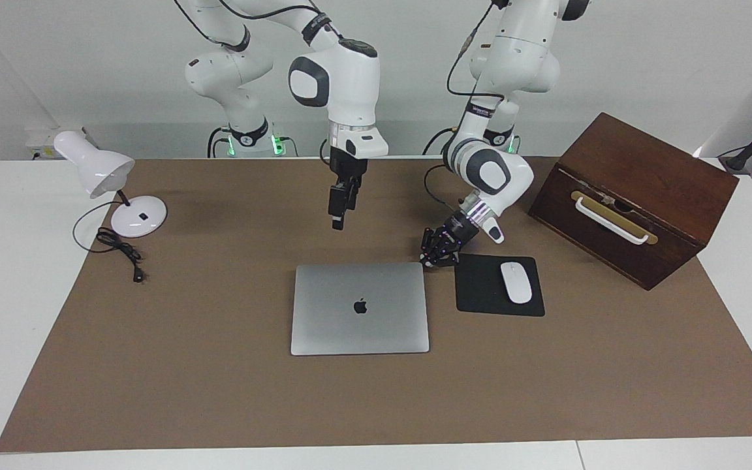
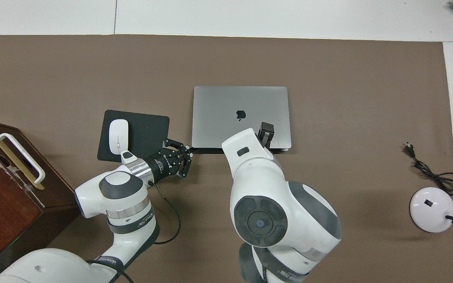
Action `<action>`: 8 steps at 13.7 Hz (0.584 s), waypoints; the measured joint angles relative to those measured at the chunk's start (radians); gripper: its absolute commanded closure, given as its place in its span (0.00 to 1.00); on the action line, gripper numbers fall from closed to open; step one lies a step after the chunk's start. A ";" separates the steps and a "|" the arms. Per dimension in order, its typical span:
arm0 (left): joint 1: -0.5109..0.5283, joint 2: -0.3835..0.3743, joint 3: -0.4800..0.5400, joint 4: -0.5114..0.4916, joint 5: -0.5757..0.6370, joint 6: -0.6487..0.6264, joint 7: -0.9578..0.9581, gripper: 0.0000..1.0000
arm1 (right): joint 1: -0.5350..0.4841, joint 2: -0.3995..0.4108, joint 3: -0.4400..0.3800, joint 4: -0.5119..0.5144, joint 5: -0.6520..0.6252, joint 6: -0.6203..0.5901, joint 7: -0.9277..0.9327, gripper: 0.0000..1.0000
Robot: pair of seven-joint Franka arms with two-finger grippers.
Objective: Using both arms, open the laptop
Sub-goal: 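Place the right gripper at the laptop lid's front edge while the left gripper holds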
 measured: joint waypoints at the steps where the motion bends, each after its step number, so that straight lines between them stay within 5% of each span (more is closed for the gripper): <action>1: -0.001 0.002 0.000 0.004 -0.002 0.005 0.000 1.00 | 0.003 0.013 0.000 -0.003 -0.025 0.013 0.022 0.00; 8: -0.010 0.019 -0.014 0.035 -0.018 0.044 0.000 1.00 | 0.010 0.082 0.000 -0.021 -0.173 0.076 0.161 0.00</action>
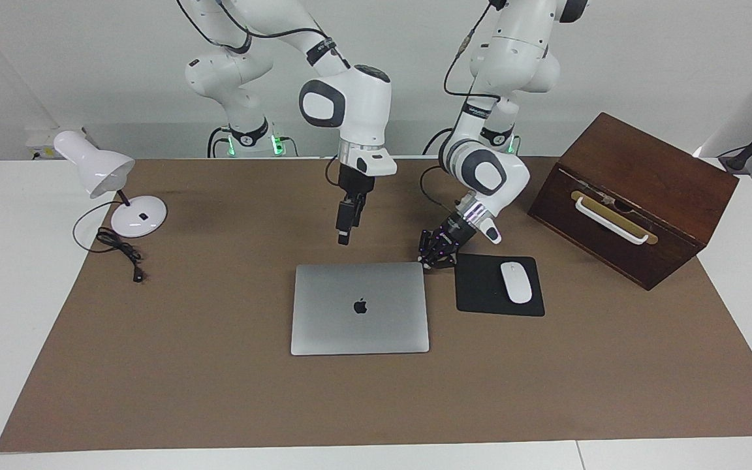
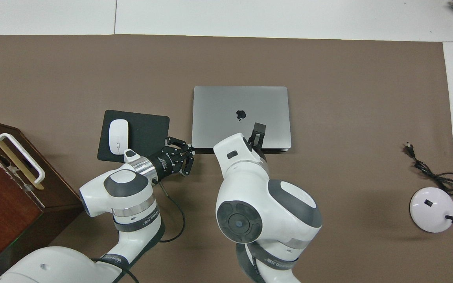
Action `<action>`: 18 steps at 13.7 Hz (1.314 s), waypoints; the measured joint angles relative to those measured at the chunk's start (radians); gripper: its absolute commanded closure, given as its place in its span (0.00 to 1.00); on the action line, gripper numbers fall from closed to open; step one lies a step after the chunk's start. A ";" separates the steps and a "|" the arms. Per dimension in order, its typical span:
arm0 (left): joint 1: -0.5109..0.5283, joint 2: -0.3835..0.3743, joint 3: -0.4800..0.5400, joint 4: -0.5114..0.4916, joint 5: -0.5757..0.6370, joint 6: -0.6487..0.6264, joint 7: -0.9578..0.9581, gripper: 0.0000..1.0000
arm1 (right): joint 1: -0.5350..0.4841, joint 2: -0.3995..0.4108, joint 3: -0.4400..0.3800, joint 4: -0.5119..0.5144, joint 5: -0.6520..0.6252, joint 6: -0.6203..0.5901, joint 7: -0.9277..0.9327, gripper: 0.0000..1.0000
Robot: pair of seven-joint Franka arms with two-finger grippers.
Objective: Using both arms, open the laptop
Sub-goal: 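Place the right gripper at the laptop lid's front edge while the left gripper holds, then lift the laptop lid's front edge upward with the right gripper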
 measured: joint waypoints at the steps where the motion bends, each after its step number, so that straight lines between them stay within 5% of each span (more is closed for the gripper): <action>1: 0.000 0.003 -0.001 0.004 -0.002 0.001 0.000 1.00 | 0.000 0.012 0.000 -0.007 -0.025 0.016 0.027 0.00; 18: 0.018 0.029 -0.009 0.037 -0.093 0.012 -0.005 1.00 | 0.024 0.168 -0.003 -0.029 -0.283 0.136 0.295 0.00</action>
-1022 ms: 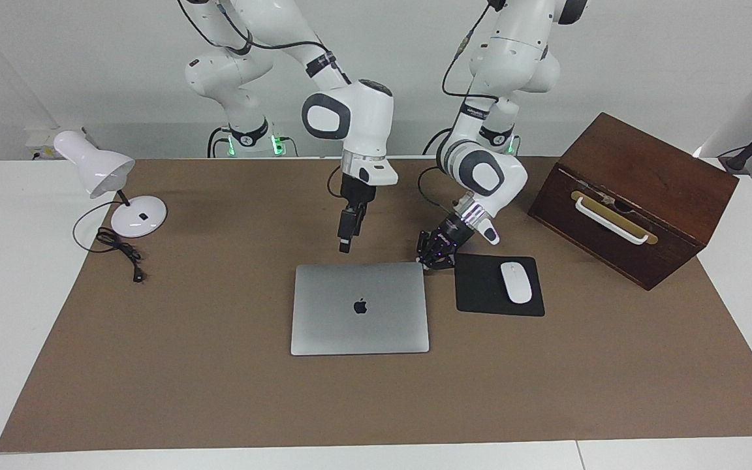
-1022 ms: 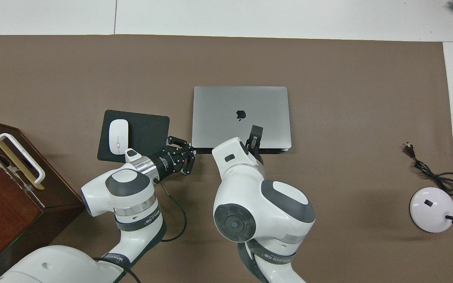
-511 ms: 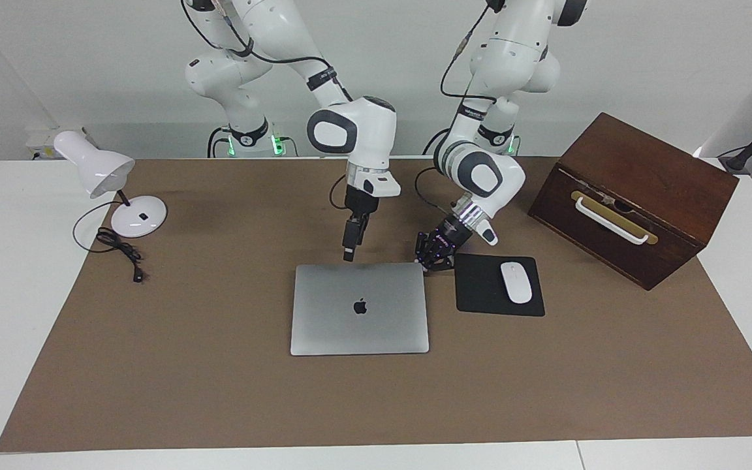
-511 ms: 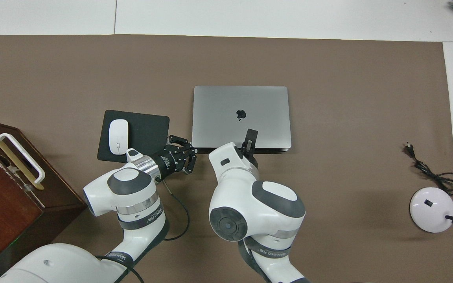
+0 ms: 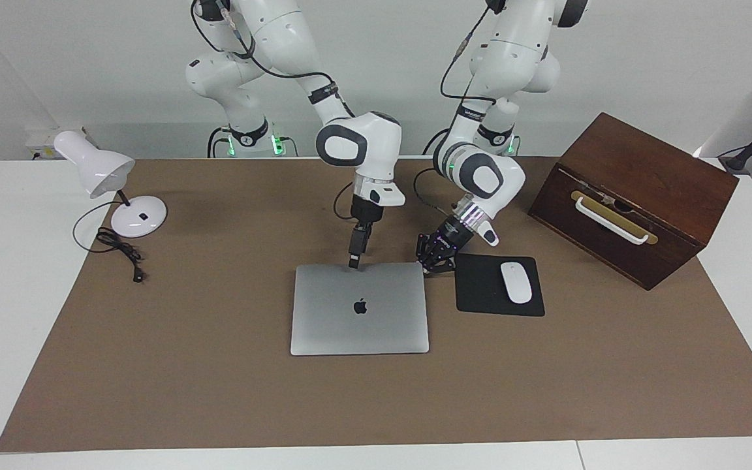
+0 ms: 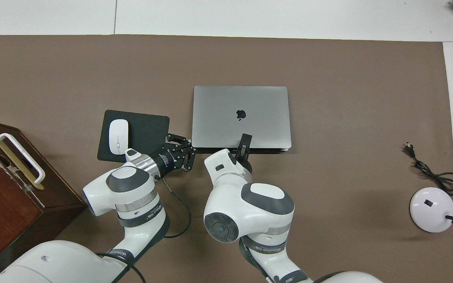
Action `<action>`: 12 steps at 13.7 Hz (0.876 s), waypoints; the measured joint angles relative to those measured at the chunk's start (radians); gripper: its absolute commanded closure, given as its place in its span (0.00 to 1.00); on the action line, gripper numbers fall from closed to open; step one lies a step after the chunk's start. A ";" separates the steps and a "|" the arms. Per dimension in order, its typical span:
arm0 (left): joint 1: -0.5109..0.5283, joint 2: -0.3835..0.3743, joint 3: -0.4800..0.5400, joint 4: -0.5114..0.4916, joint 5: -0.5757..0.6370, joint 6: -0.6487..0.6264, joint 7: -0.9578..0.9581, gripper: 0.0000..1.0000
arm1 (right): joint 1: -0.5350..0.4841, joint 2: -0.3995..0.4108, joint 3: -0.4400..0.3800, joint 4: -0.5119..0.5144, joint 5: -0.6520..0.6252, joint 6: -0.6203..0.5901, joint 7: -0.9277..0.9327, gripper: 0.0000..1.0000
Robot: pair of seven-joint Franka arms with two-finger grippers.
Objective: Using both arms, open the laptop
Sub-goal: 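Lift the laptop lid's front edge upward with the right gripper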
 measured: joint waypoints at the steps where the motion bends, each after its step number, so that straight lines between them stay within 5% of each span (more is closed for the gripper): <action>1: 0.009 0.004 0.000 0.003 -0.013 -0.002 0.000 1.00 | -0.004 0.000 -0.003 0.001 -0.001 0.009 0.000 0.00; 12: 0.026 0.014 0.000 0.001 -0.037 -0.046 0.021 1.00 | -0.036 0.007 -0.007 0.013 -0.019 0.034 0.000 0.00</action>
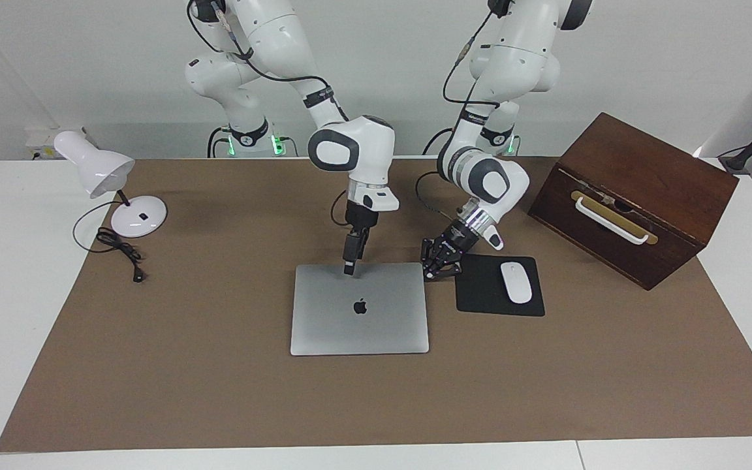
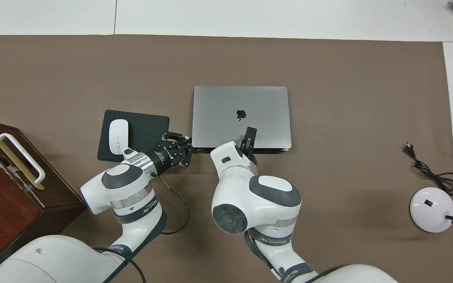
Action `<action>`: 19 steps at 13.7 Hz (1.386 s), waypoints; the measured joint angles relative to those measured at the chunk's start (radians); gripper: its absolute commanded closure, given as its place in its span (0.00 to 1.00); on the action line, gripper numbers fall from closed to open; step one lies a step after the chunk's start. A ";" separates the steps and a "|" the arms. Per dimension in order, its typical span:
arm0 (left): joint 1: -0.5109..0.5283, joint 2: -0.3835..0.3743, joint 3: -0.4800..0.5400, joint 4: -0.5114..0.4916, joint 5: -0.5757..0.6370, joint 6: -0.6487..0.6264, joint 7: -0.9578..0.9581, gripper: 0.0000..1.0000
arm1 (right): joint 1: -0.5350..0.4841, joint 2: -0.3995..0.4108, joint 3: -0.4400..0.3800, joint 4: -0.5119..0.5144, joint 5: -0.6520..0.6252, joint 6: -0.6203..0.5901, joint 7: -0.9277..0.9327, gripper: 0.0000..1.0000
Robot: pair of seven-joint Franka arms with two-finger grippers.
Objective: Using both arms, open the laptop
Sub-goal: 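Lift the laptop lid's front edge upward with the right gripper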
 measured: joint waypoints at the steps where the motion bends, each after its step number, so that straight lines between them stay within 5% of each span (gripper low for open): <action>1: 0.000 0.000 0.000 0.000 0.000 0.000 0.007 1.00 | -0.005 0.000 0.000 0.002 -0.010 0.000 0.000 0.00; 19: -0.001 0.001 0.000 0.001 -0.001 -0.002 0.067 1.00 | -0.017 0.025 0.003 0.078 -0.024 0.000 0.000 0.00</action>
